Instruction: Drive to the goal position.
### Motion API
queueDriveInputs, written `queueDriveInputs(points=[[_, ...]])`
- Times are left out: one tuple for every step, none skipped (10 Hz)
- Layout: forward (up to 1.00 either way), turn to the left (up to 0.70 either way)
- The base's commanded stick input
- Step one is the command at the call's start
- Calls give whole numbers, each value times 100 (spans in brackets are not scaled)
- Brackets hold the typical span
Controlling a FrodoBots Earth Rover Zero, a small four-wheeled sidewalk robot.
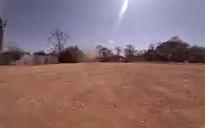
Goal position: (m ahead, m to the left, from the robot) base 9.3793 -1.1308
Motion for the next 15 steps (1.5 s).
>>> queueDriveInputs(points=[[100,0],[100,0],[100,0],[100,0],[100,0],[100,0],[100,0],[100,0],[100,0],[100,0],[100,0],[100,0],[100,0],[100,0],[100,0]])
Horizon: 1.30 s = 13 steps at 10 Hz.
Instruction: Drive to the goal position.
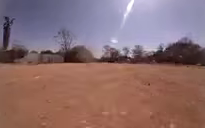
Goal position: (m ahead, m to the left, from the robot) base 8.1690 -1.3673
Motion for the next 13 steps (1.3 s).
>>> queueDriveInputs(points=[[100,0],[100,0],[100,0],[100,0],[100,0],[100,0],[100,0],[100,0],[100,0],[100,-1],[100,-13],[100,-24],[100,0]])
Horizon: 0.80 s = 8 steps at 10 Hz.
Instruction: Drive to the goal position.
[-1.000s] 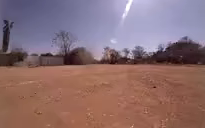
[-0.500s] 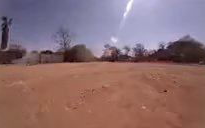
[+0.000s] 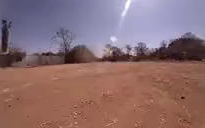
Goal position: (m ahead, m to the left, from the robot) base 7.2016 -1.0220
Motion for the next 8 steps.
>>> queueDriveInputs(points=[[100,0],[100,0],[100,0],[100,0],[100,0],[100,0],[100,0],[100,0]])
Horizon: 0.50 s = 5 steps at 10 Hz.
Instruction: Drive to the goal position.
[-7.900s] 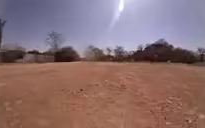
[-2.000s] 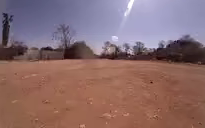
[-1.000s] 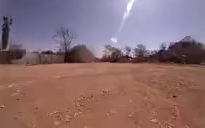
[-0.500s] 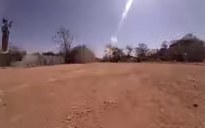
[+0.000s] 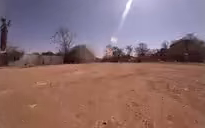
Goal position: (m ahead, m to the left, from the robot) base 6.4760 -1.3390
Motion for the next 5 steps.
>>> queueDriveInputs(points=[[100,0],[100,0],[100,0],[100,0],[100,0]])
